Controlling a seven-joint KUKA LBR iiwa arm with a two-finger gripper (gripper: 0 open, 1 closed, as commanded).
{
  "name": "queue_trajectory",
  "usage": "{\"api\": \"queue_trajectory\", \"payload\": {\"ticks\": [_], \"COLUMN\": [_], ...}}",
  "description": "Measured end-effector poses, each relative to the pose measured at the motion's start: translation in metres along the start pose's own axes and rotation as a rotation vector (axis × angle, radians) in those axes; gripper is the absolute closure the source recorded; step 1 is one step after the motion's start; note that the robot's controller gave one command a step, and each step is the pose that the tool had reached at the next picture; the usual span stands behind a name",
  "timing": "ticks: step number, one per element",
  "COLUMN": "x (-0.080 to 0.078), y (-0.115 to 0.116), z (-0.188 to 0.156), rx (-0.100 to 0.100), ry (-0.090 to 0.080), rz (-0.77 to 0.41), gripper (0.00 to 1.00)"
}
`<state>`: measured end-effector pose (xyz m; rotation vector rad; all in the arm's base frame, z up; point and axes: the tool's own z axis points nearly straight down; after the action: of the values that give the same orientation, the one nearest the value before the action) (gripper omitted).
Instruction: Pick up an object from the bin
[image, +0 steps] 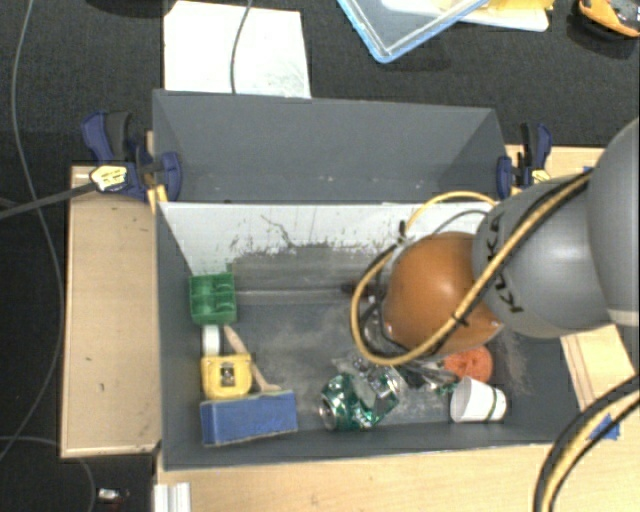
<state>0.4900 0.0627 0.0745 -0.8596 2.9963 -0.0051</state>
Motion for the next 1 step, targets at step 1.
{"api": "queue_trajectory", "payload": {"ticks": [1], "x": [-0.0017], "y": [0.0015], "z": [0.0005], "rx": [0.000], "ry": [-0.001], "rz": [-0.001], "gripper": [1.00]}}
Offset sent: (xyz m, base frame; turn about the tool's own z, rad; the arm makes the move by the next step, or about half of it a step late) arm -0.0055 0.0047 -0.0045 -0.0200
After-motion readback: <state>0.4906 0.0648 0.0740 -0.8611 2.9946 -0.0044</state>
